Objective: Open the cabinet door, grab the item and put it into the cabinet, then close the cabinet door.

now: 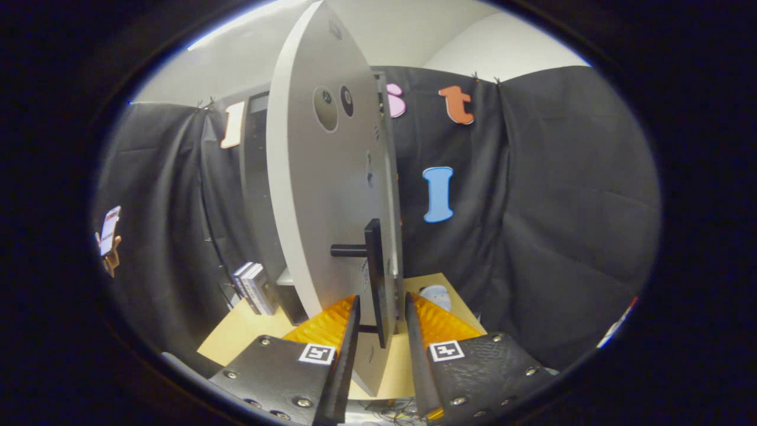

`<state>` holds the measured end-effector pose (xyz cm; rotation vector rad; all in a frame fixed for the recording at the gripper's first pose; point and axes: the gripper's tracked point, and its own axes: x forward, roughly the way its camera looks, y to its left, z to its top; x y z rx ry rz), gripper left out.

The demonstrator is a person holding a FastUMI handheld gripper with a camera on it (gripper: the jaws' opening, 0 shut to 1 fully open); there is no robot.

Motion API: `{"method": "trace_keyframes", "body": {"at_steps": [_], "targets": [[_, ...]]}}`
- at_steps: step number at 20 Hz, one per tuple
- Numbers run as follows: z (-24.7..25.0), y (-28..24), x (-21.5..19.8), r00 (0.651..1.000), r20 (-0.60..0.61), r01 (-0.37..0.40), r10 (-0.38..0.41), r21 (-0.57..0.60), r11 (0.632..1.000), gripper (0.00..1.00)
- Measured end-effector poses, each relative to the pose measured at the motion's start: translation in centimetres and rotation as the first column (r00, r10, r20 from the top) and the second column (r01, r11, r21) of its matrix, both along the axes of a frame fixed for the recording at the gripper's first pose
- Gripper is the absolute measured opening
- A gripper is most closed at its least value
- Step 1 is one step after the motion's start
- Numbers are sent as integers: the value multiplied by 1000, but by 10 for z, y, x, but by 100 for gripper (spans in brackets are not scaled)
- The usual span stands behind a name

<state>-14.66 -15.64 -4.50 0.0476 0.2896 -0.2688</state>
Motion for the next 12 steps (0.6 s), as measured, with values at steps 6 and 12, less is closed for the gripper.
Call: {"method": "trace_keyframes", "body": {"at_steps": [6,12], "targets": [[-10,35,28,996,-22,-83,83,12,997,44],[-17,67,57,982,-39,-184,185,35,982,44]]}}
